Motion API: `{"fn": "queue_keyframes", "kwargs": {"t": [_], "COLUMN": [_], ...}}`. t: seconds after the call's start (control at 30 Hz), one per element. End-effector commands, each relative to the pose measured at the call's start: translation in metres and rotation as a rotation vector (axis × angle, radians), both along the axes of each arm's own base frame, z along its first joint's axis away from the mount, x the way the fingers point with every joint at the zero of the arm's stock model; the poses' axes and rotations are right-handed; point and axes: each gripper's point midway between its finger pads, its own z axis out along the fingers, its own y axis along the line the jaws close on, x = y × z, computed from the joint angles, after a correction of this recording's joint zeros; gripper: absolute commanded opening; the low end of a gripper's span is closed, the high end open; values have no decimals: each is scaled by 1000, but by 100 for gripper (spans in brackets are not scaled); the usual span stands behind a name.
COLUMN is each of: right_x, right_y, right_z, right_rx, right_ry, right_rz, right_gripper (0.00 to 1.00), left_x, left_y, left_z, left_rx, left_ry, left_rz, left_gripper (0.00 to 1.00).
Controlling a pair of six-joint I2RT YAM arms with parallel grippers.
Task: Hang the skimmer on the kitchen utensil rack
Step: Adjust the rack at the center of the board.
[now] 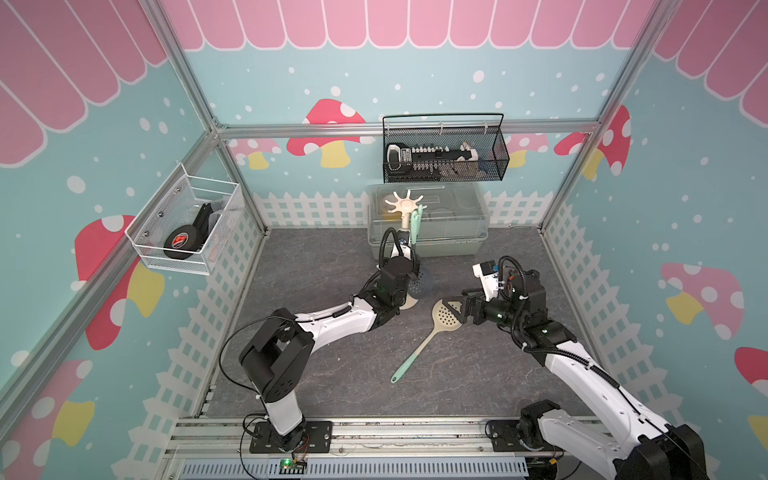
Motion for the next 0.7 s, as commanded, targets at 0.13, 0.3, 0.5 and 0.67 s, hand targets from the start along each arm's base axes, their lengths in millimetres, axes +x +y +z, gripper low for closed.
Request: {"fn": "queue_keyframes", "kwargs": {"t": [0.13,0.3,0.5,0.67], "right_x": [1,-1,-1,0], "right_y": [-2,-2,0,2], "right_z": [11,12,14,16], "right_rx": [-8,-13,-1,3], "right_ry": [-19,-23,-12,-8], "right_rz": [-3,-1,9,19], "right_gripper": [98,99,99,99], "left_x": [20,25,24,20], "left_y": [2,0,6,6], "left_z": [13,10,8,10], "left_rx": [-32,-56,-69,-55], "left_ry": [-27,-14,-7,-4], "left_rz": [99,120,151,131], "left_gripper": [0,0,7,48]}}
